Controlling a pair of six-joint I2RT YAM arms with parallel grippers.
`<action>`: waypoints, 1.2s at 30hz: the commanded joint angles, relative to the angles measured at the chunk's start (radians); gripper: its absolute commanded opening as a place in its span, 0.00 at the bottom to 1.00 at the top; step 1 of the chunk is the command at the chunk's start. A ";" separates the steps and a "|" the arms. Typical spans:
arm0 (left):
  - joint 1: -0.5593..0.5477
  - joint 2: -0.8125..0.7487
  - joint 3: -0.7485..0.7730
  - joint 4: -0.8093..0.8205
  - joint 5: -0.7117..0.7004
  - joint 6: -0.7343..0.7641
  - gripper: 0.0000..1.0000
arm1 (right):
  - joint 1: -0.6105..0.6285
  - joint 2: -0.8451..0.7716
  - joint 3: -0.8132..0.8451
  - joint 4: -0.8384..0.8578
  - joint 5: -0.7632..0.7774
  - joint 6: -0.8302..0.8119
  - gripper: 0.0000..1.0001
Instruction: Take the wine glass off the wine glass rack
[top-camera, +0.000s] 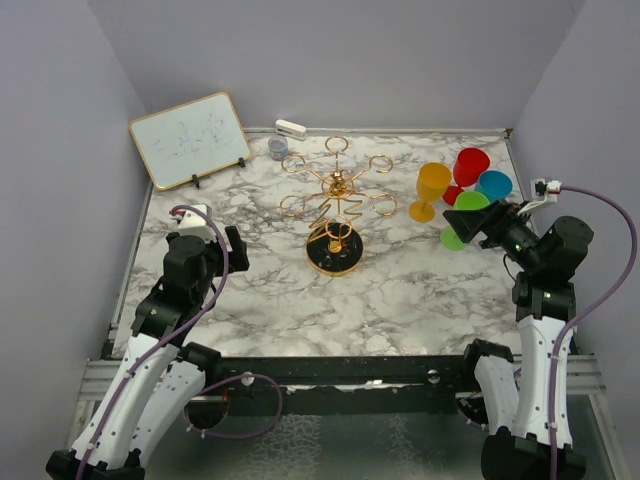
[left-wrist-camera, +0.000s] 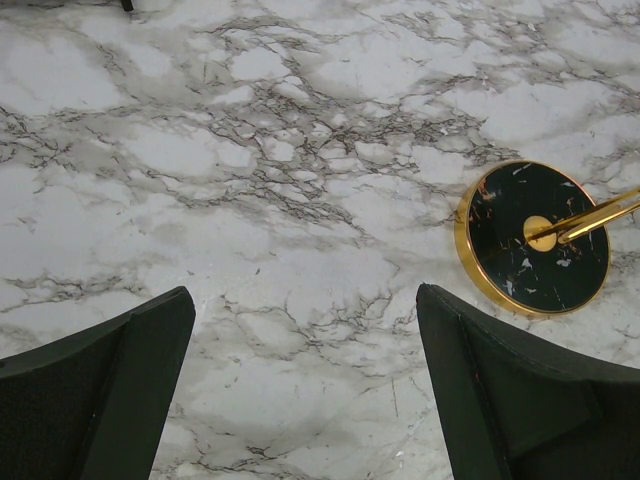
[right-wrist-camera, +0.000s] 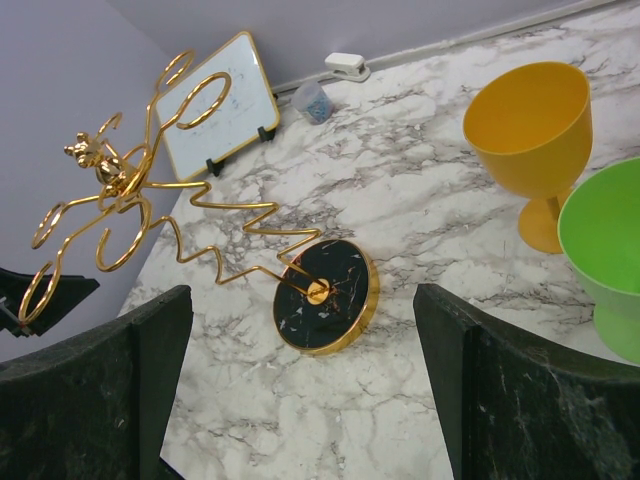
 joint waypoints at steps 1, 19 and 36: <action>-0.002 0.001 -0.006 0.024 0.011 0.010 0.96 | 0.001 -0.010 0.009 0.008 -0.013 -0.003 0.92; -0.002 -0.007 0.032 0.026 -0.122 -0.109 0.96 | 0.001 -0.030 -0.008 0.029 -0.036 0.022 0.92; -0.002 -0.040 0.064 -0.032 -0.340 -0.247 0.99 | 0.001 -0.031 -0.035 0.048 -0.043 0.036 0.92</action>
